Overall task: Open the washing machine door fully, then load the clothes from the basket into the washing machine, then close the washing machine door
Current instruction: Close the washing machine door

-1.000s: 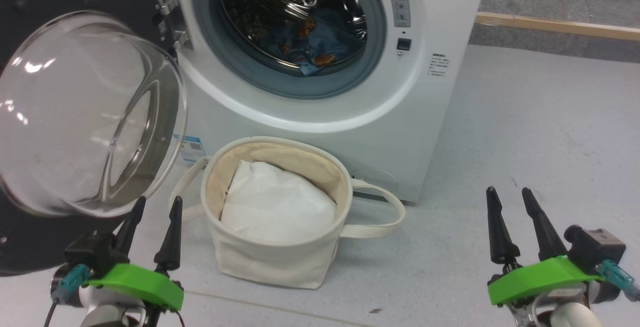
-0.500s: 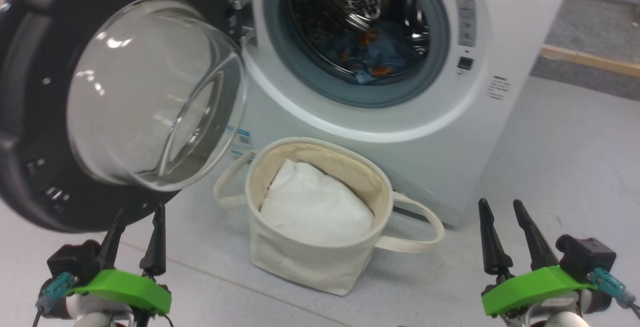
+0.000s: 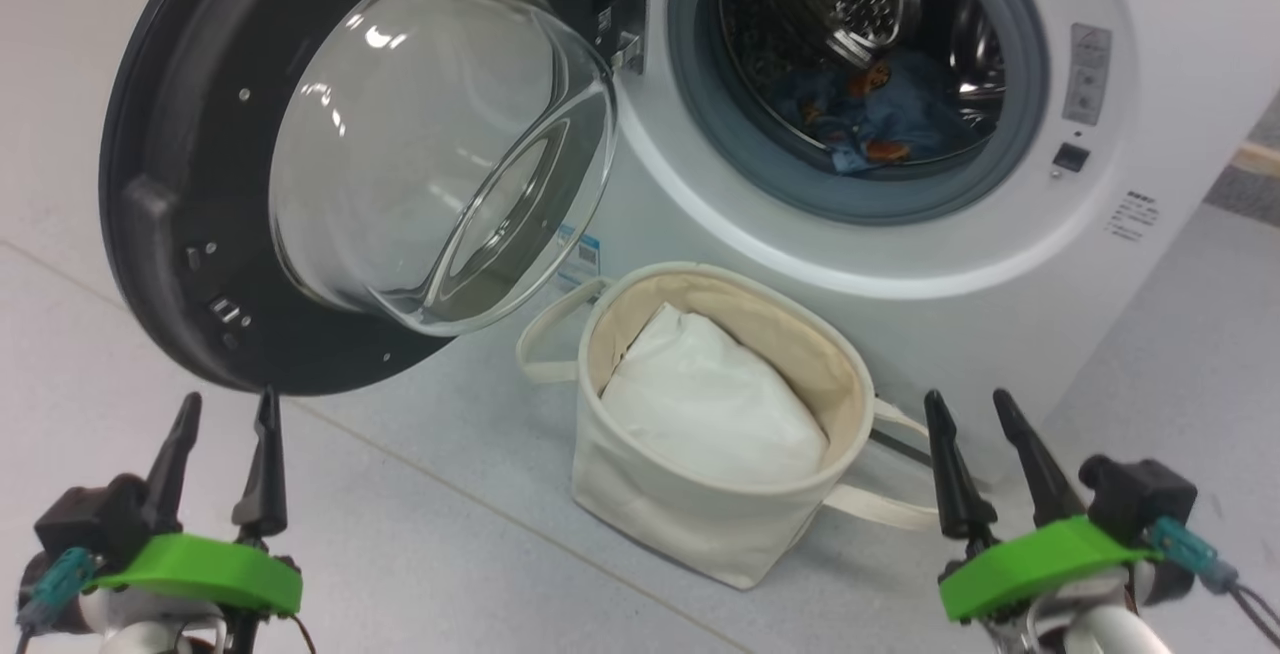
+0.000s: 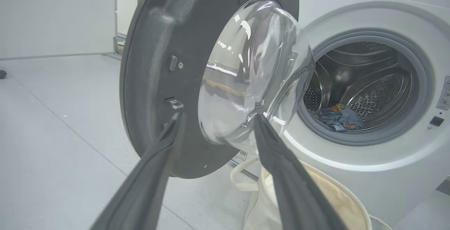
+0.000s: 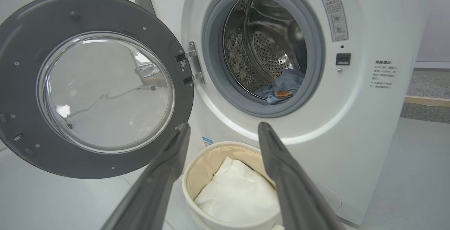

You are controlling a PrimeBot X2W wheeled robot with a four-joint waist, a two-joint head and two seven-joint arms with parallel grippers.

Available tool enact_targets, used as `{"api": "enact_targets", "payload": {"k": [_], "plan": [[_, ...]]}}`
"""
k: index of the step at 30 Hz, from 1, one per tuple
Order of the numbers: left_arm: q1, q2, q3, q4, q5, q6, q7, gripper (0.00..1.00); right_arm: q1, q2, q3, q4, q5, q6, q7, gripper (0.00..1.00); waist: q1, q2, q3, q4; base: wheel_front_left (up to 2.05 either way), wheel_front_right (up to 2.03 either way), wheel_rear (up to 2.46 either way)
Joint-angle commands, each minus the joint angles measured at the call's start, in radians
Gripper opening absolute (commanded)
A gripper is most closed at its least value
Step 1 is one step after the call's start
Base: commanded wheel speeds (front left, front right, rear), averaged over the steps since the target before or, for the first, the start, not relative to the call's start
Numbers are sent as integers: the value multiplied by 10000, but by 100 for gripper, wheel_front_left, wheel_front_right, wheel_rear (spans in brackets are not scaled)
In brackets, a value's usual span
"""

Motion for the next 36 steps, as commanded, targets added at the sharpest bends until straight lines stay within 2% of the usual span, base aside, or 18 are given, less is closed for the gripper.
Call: {"api": "enact_targets", "payload": {"k": [1,7,16,36], "plan": [[-300,182,500,-645,86,-23,-88,100,-757,-207,241,-229,-4,2,-122,100,0,0,171,154,0,0,0],[-42,111,1002,-945,276,38,-88,100,-1391,-191,931,48,107,2,-122,100,0,0,317,282,0,0,0],[189,-29,1641,-1314,418,43,-88,100,-1975,-170,1176,311,314,2,-122,100,0,0,478,402,0,0,0],[257,-182,1801,-1427,609,-46,-88,100,-2150,-209,1230,512,410,2,-122,100,0,0,543,441,0,0,0]]}}
